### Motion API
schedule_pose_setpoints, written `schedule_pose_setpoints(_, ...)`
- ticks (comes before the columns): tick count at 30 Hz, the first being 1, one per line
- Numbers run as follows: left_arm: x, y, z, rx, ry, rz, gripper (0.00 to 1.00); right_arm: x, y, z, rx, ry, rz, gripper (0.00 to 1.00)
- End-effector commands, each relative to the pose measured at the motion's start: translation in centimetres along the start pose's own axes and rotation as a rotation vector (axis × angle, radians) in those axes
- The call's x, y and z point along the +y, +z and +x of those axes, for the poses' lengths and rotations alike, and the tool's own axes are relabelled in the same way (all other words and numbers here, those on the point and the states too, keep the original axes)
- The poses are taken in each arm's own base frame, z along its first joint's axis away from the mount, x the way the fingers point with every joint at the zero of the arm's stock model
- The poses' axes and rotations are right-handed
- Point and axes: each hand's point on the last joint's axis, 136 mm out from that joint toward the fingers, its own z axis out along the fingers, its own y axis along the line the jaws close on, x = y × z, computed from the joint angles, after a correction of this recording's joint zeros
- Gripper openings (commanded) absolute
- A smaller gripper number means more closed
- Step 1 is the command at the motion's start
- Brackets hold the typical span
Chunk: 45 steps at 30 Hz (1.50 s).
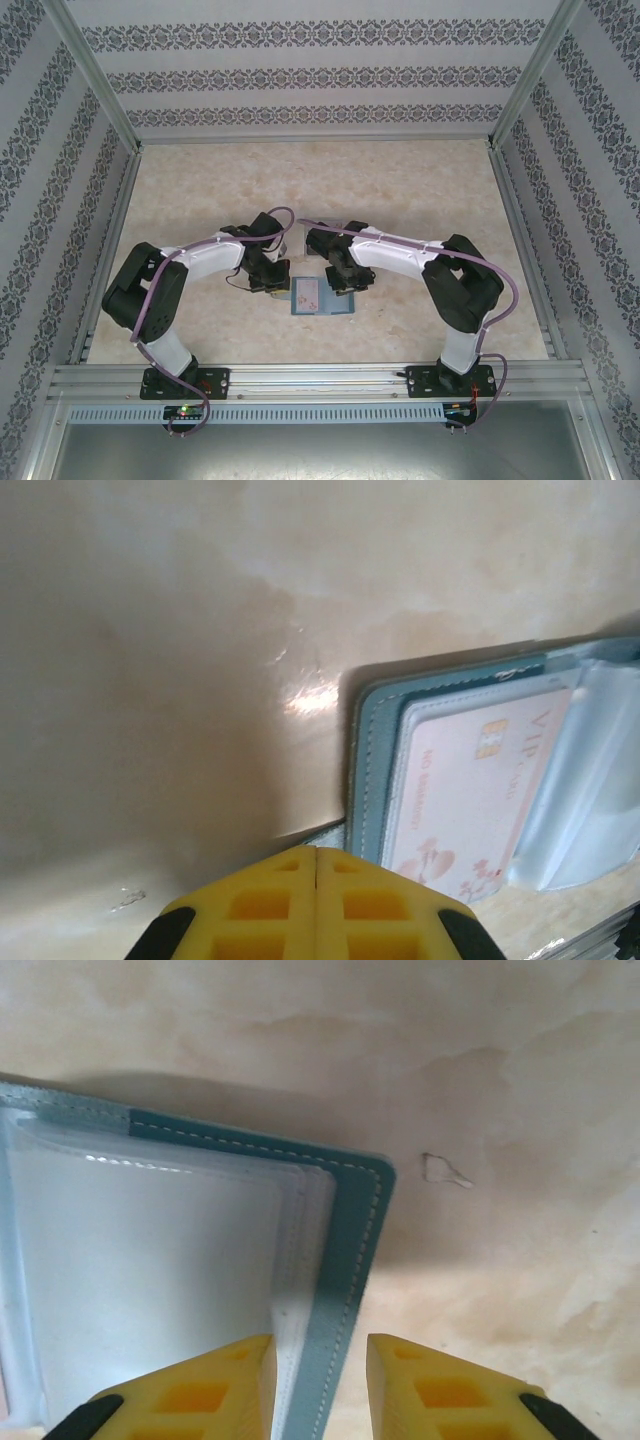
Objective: Take the credit cards out of the card holder
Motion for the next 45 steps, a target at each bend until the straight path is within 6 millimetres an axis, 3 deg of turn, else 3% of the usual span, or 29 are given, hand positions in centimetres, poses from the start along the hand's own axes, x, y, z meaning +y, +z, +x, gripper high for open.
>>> schedule_pose_setpoints(1, -0.5, -1.3, -0.5, -0.026, -0.006, -0.007, 0.0, -0.9, -3.0, -0.9, -0.062, 0.019, 0.009, 0.32)
schedule_pose_setpoints(6, -1.0, -1.5, -0.8, -0.029, -0.002, 0.009, 0.0, 0.1, -5.0, -1.4, -0.106, 0.034, -0.054, 0.32)
schedule_pose_setpoints(11, -1.7, -1.7, -0.9, -0.03, -0.001, 0.034, 0.0, 3.6, -6.2, -2.1, -0.128, 0.061, -0.258, 0.28)
schedule_pose_setpoints(14, -2.0, -1.7, -1.0, -0.029, 0.0, 0.048, 0.0, 6.2, -5.9, -2.3, -0.11, 0.078, -0.397, 0.27)
schedule_pose_setpoints(18, -2.5, -1.4, -0.9, -0.019, -0.002, 0.075, 0.0, 8.0, -4.5, -2.1, -0.06, 0.094, -0.475, 0.26)
schedule_pose_setpoints(29, -3.7, -0.3, -0.5, 0.01, 0.01, 0.106, 0.0, 7.9, -1.4, -1.7, -0.01, 0.114, -0.45, 0.25)
schedule_pose_setpoints(36, -4.3, 0.8, -0.3, 0.034, 0.016, 0.121, 0.0, 8.7, -0.7, -1.7, 0.006, 0.14, -0.518, 0.23)
schedule_pose_setpoints(45, -3.5, 1.9, 0.0, 0.053, 0.003, 0.094, 0.0, 8.6, 0.3, -1.6, 0.027, 0.158, -0.534, 0.22)
